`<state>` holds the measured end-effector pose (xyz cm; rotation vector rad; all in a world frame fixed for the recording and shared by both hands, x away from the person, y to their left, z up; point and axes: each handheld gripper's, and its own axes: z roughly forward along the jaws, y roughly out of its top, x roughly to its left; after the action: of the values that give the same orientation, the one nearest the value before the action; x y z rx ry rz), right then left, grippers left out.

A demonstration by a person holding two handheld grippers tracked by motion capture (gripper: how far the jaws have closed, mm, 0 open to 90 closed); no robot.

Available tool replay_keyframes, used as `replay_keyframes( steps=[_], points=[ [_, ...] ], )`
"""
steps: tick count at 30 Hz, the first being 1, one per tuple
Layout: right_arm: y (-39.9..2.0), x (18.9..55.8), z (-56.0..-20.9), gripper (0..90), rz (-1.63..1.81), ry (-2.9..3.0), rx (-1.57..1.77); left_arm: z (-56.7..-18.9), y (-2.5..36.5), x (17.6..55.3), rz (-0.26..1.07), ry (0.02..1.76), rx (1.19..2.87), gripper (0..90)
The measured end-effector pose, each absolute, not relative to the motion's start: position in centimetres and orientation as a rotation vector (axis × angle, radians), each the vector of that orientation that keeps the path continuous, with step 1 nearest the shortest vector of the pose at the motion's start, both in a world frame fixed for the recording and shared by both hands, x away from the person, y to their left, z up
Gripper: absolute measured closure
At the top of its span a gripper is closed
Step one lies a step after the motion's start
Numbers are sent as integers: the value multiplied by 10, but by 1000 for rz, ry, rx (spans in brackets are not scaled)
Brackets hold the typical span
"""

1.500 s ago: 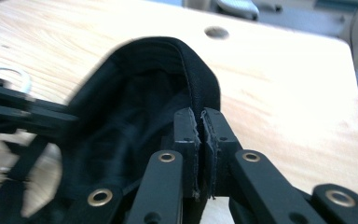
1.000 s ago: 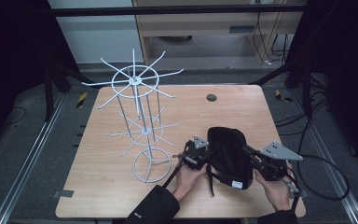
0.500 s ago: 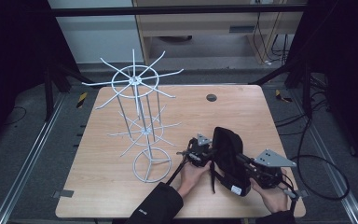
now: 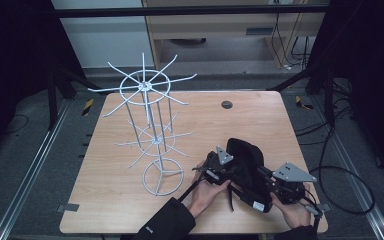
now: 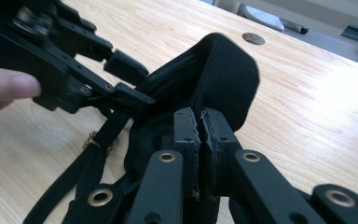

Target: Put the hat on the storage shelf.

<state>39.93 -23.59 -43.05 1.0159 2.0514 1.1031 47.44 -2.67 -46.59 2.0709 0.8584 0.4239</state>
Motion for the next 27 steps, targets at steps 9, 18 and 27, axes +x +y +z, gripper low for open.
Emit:
replay_keyframes(
  steps=[9,18,27],
  points=[
    [-238,397,-432,853,1083,2042,1008,-444,-24,467,289,821,1960,479],
    [-236,395,-434,851,1087,2060,982,-436,-27,467,213,808,1852,470],
    [-234,392,-437,850,1109,2081,967,-429,-34,474,146,823,1802,470]
  ],
)
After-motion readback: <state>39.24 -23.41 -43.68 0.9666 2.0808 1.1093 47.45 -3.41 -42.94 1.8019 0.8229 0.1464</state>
